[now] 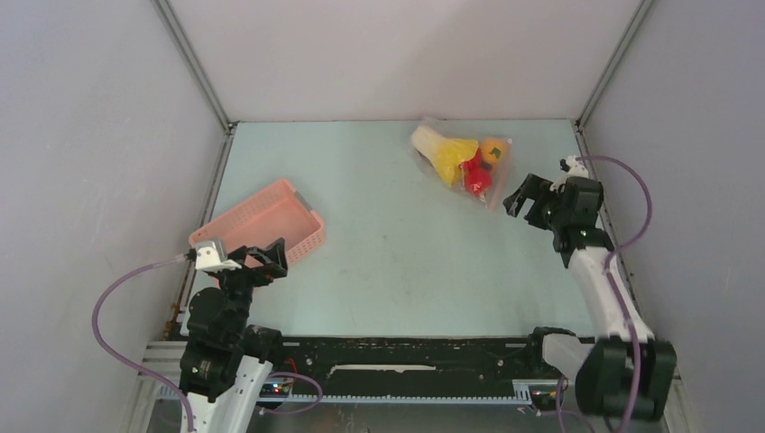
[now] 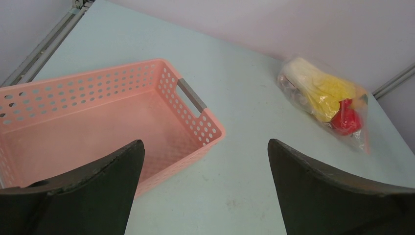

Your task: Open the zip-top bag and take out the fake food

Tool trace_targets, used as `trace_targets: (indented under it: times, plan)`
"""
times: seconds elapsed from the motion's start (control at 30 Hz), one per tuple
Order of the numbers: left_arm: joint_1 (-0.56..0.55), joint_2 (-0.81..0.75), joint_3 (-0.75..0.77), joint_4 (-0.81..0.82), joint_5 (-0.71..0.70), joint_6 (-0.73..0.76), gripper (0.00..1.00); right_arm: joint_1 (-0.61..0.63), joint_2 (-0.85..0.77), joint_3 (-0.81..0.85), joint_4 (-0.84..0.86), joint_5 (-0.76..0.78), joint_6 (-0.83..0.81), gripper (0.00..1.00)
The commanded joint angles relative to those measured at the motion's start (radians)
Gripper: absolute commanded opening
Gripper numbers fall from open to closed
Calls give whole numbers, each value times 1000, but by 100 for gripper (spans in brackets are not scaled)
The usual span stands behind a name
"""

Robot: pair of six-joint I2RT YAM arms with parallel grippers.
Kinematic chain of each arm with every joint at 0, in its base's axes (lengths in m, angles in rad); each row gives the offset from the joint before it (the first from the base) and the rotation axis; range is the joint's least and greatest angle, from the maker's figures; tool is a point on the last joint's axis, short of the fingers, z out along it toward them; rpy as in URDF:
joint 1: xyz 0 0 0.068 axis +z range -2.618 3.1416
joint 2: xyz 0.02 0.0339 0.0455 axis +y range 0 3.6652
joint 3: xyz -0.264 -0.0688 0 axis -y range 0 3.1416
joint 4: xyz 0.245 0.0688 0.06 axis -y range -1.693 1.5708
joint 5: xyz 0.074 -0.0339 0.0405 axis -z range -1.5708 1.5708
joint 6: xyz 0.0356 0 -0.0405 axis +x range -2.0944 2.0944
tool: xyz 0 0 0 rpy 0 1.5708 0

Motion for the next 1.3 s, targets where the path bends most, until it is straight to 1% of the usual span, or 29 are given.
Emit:
trace_targets:
  times: [0.0,0.07,0.13,0.3,0.4,0.53,0.67,0.73,0.77,0.8,0.87,0.9,1.03,1.17,1.27]
  plan:
    - [12,-121,-11,19,36,16,100,-77,227,30,271,-239,116,94]
    - [14,-117,-12,22,42,17,100,-104,343,48,384,-302,162,93]
    - [14,-113,-14,24,48,18,100,-123,448,76,462,-341,203,91]
    - [14,-100,-15,27,62,20,100,-146,700,160,616,-402,296,85]
    - [14,-91,-16,30,72,21,100,-146,823,207,716,-436,365,79]
    - [14,-82,-19,33,79,22,100,-142,947,263,836,-457,465,71]
    - [15,-71,-19,33,84,22,100,-135,1058,321,923,-484,549,59]
    - [15,-69,-19,35,87,23,100,-131,1102,334,979,-504,591,45]
    - [15,-67,-19,34,89,23,100,-131,1108,335,996,-512,606,35]
    - [15,-65,-19,35,90,24,100,-128,1106,328,1006,-517,612,20]
    - [15,-61,-19,35,91,24,100,-122,1076,299,1021,-517,612,4]
    - [15,-61,-19,35,93,23,100,-118,1052,278,1029,-514,608,0]
    - [15,-61,-19,36,97,24,100,-105,918,147,1057,-472,615,0]
    - [15,-57,-20,37,106,25,100,-57,747,-16,1074,-369,636,0]
    - [15,-48,-20,38,118,26,100,5,610,-158,1076,-252,656,0]
